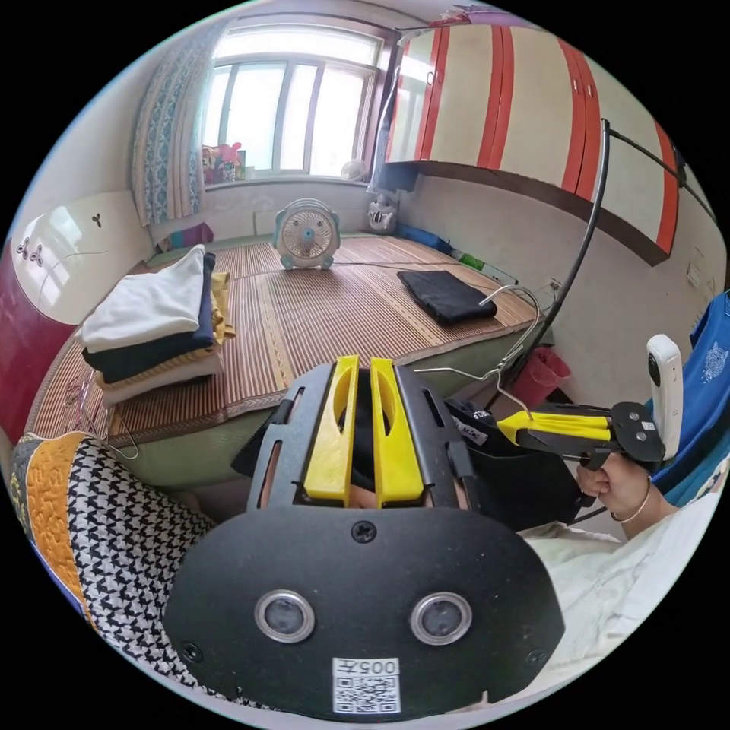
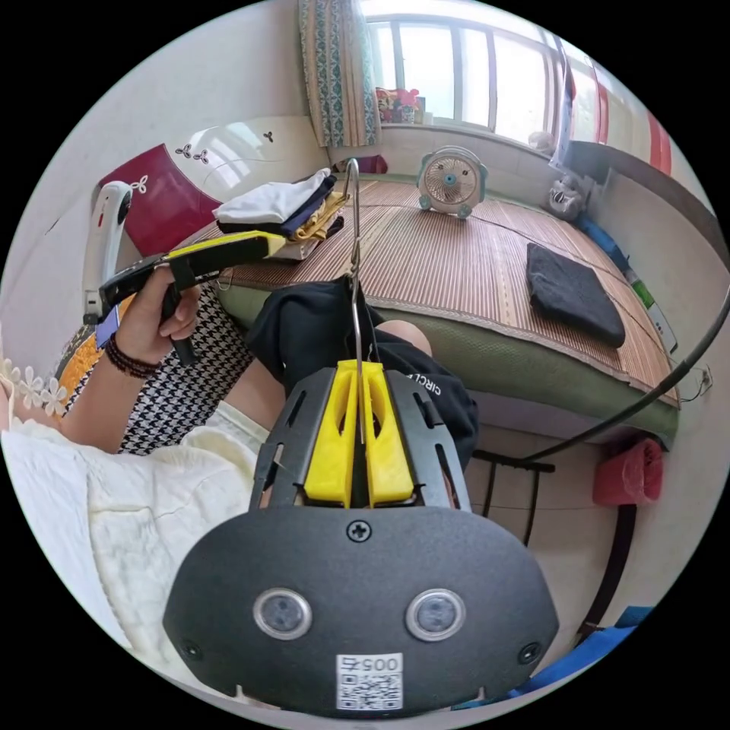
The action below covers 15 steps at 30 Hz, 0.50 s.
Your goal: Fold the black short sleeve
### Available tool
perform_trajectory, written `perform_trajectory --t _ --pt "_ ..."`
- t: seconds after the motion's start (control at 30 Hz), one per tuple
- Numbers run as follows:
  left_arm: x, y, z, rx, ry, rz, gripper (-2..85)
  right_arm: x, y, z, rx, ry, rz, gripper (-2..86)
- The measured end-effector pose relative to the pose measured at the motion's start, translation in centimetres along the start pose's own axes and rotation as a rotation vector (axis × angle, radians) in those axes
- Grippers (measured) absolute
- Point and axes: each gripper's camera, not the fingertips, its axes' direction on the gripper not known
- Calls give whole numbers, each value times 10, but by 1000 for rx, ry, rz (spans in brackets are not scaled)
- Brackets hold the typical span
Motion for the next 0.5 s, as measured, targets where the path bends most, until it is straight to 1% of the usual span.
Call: perform_trajectory --t 0.27,0.37,0.5 --pt "15 5 22 -125 6 41 62 12 2 22 -30 -17 -45 -5" --pt "11 3 35 -148 16 33 65 13 -3 34 -54 -10 -49 14" --pt "8 -9 61 -164 37 31 65 13 -13 51 -82 -40 -117 43"
